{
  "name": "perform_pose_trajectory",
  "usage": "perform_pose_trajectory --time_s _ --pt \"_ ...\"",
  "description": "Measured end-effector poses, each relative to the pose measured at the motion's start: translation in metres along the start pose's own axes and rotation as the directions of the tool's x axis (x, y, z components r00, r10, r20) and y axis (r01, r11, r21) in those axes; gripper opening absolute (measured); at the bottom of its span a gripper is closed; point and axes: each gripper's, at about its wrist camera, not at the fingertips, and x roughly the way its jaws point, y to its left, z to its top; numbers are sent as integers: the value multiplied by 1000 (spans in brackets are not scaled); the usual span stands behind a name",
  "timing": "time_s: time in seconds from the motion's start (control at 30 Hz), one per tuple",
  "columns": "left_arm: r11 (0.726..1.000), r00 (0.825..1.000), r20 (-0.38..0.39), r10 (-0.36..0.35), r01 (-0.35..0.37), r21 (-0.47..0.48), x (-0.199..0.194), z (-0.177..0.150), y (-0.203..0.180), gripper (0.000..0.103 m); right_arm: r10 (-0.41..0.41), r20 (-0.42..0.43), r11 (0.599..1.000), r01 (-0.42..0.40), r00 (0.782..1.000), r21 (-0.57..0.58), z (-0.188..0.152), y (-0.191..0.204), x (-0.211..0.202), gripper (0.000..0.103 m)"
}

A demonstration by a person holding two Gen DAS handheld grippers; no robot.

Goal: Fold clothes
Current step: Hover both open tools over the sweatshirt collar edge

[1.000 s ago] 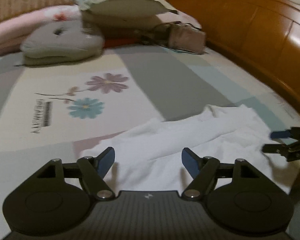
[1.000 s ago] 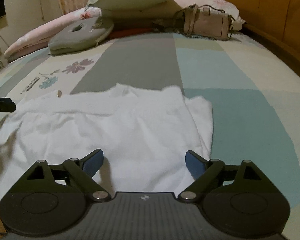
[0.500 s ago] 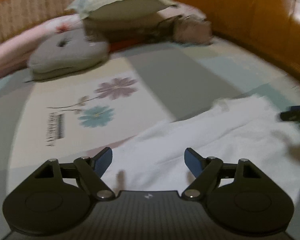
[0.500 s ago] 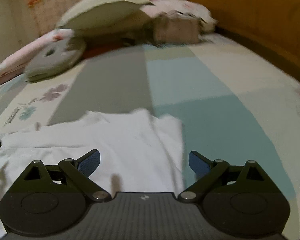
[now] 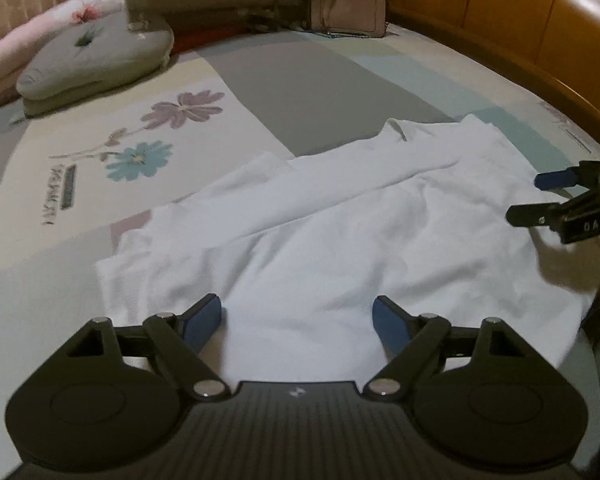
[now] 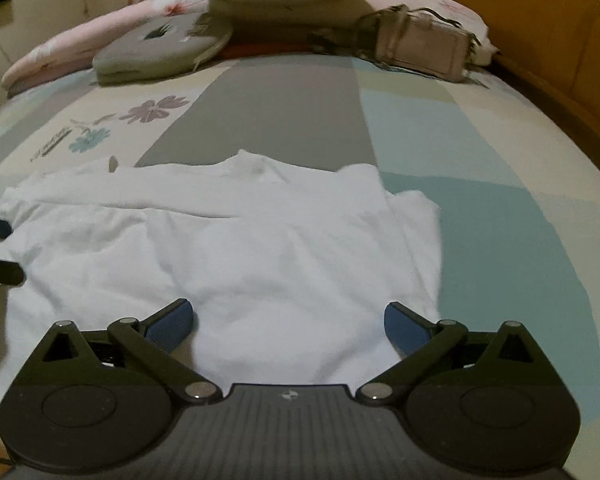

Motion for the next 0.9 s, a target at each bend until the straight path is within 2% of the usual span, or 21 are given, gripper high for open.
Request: perform_pose_trajectory --time_s 0.2,0.37,0.47,0.57,0.73,0.83,0.9 --pt "999 999 -9 34 -34 -1 -8 -6 2 86 8 1 1000 -8 1000 22 5 6 -15 103" --pt "998 998 -17 63 -63 -1 -14 -11 3 86 5 15 1000 -5 1000 -8 9 21 -25 103" --pt "998 999 -10 45 -46 -54 -22 -18 11 86 -7 17 1000 7 1000 -13 9 25 -32 103" --pt "998 999 19 41 -40 -44 -36 -19 9 86 -5 19 1000 5 1000 3 9 28 -37 103" --pt "1000 999 52 5 -4 -14 -45 -20 3 87 61 42 997 -63 997 34 14 46 -38 103" --pt "1000 1000 18 10 -9 -25 -36 -28 5 87 79 40 996 -80 996 26 11 60 -27 103" --pt "999 1000 -13 20 -21 -48 -31 -34 10 87 66 -2 997 -66 998 36 6 64 -13 103"
